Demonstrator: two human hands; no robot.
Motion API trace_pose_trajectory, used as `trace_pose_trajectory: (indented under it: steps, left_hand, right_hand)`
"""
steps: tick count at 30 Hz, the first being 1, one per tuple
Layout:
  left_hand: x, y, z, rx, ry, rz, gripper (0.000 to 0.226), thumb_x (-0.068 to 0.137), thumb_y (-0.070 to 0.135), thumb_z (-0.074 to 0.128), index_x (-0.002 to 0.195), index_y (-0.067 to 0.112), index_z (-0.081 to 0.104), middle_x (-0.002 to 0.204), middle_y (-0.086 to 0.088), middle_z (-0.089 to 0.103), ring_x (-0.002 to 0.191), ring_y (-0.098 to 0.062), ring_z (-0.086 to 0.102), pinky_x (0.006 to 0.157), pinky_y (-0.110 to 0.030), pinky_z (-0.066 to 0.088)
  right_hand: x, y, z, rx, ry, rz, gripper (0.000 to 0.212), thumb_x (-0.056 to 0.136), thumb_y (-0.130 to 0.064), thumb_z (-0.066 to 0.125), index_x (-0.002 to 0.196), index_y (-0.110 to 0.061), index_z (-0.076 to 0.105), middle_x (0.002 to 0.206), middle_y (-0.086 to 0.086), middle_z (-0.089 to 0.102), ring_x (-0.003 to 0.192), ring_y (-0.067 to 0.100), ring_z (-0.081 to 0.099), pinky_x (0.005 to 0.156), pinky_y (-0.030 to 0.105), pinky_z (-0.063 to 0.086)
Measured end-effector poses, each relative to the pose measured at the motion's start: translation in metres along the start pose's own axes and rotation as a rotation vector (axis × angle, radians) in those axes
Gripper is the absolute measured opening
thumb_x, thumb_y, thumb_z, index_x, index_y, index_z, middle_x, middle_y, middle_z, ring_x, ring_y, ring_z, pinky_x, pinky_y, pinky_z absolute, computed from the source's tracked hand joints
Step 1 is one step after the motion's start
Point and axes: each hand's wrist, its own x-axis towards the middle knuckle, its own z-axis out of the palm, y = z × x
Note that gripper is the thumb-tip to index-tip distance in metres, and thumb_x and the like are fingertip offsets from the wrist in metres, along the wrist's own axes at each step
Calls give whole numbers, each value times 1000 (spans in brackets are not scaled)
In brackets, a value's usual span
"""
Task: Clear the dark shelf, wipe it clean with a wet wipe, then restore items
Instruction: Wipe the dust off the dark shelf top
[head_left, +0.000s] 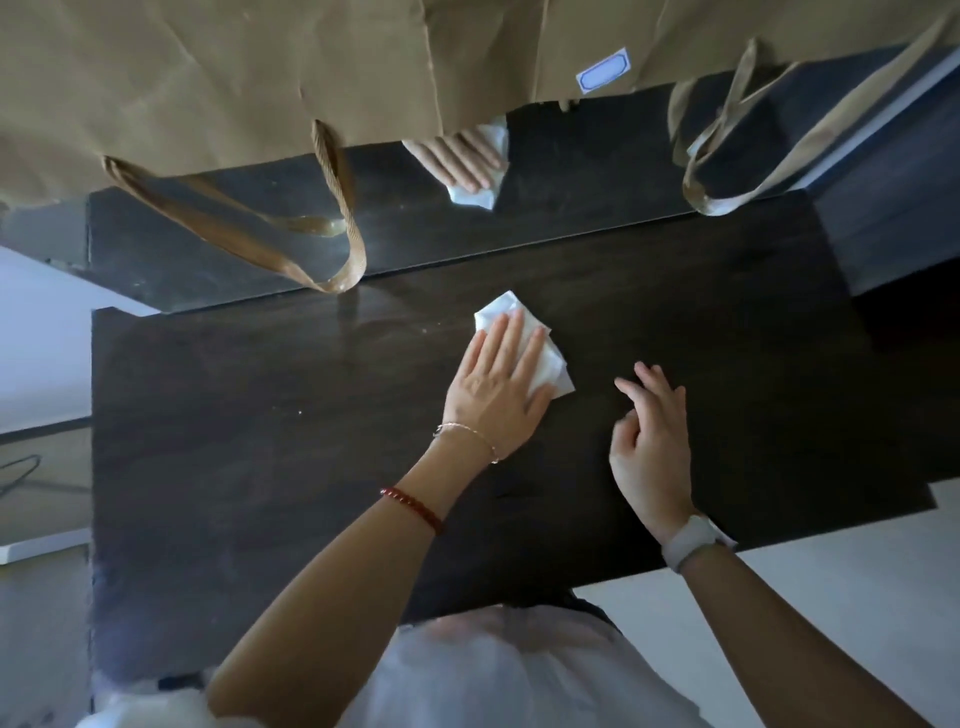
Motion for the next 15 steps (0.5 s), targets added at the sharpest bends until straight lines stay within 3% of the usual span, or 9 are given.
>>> trace_pose_trajectory:
  steps: [4, 6, 8, 10, 12, 13, 15]
  left_hand:
    - [-31, -10, 1, -67, 72, -51, 50, 89, 32, 34, 133, 11, 43, 139, -19, 43, 129, -35, 40, 105, -49, 30]
    - [-36, -14, -1, -143, 162, -15, 41, 82, 10, 48, 123, 10, 55, 130, -17, 54, 120, -35, 51, 96, -49, 42]
    - [-44, -13, -9, -294, 237, -91, 44, 71, -10, 57, 109, 11, 66, 118, -11, 64, 106, -30, 62, 78, -42, 54]
    - [-47, -9, -24, -586, 269, -240, 36, 75, -5, 53, 102, 12, 69, 104, -10, 70, 88, -25, 67, 68, -27, 54]
    - [-43, -3, -38, -909, 235, -487, 21, 85, 3, 52, 99, 13, 64, 82, -7, 70, 70, -16, 60, 64, -14, 44]
    - [-38, 0, -44, -1039, 218, -590, 13, 86, 6, 53, 93, 16, 57, 69, -1, 65, 63, -11, 54, 60, -15, 41]
    - [-29, 4, -52, -1220, 225, -674, 18, 86, 6, 55, 81, 21, 47, 60, 4, 53, 56, -6, 47, 57, -25, 43]
  right_hand:
    - [8, -21, 6, 74, -45, -91, 37, 82, 12, 47, 115, -2, 56, 132, 17, 50, 131, 28, 37, 112, 44, 18]
    - [11, -30, 8, 111, -76, -113, 37, 83, 10, 45, 117, -2, 56, 132, 15, 51, 131, 26, 38, 112, 44, 22]
    - [12, -39, 6, 189, -115, -123, 37, 85, 3, 40, 118, -2, 55, 130, 14, 53, 128, 24, 42, 110, 42, 30]
    - [15, -48, -1, 318, -171, -114, 38, 86, -5, 38, 121, -3, 54, 128, 11, 55, 125, 18, 45, 107, 31, 35]
    - [17, -55, -10, 479, -288, -36, 39, 89, -12, 39, 126, -8, 50, 131, 6, 52, 125, 10, 42, 105, 18, 33]
    - [20, -57, -13, 563, -368, 31, 38, 92, -14, 39, 130, -11, 47, 134, 2, 49, 126, 7, 40, 105, 16, 31]
    - [26, -59, -18, 676, -476, 149, 38, 96, -13, 40, 134, -16, 42, 137, 0, 45, 127, 6, 39, 106, 21, 30]
